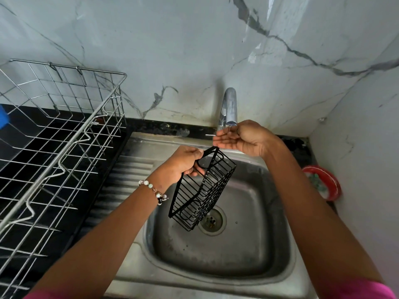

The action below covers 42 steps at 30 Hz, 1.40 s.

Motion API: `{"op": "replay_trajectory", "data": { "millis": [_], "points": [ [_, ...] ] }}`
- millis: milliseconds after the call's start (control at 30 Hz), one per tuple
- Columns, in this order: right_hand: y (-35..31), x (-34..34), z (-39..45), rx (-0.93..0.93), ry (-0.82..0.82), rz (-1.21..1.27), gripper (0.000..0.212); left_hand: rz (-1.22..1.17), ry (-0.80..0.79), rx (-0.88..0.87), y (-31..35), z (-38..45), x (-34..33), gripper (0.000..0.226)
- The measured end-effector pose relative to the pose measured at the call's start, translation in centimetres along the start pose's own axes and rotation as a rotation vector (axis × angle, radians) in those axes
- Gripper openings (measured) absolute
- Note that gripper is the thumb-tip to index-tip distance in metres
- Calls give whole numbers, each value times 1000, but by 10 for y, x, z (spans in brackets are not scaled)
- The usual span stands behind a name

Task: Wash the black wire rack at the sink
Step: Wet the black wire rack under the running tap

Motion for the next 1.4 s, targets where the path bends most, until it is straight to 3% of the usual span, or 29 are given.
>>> {"op": "replay_trajectory", "data": {
  "millis": [167,300,400,533,633,767,800,933,1033,1100,1233,1300,1400],
  "points": [
    [1,5,3,19,98,-85,28,-7,15,-6,-3,1,4,22],
    [5,6,-1,10,8,-68,26,-61,83,6,-5,7,13,23],
    [2,10,-1,39,68,-121,19,-143,122,45,-9,13,19,25],
    [2,7,-2,6,-23,-67,26,-221,161,98,-14,18,25,27],
    [2,9,2,12,57,-106,22,-240,193,132,-18,20,29,28],
    [5,0,-1,-17,-105,5,28,-275,184,149,-19,21,31,30],
    [7,0,0,-12,-86,-10,27,-277,174,149,-19,20,32,31],
    [12,16,11,163,248,-349,15,-287,130,132,-18,17,33,32],
    [35,9,6,83,127,-410,9,-327,88,103,-18,14,34,32],
    [48,0,2,61,55,-419,27,-365,82,87,-19,13,34,32],
    [54,-6,-1,132,58,-354,20,-440,38,106,-30,7,33,32],
    [56,-4,-2,154,81,-381,26,-398,-23,155,-39,3,31,32],
    [59,-6,-7,192,90,-444,32,-98,-78,210,-42,-4,31,32]
  ]
}}
Point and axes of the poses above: each hand's wrist, its own z-axis towards the middle knuckle, its own x-axis out of the back of the hand, y = z × x, the point moved 5 cm from there along z, towards the middle knuckle, and after that the axes turned 10 degrees about y, right-handed, at the moved point
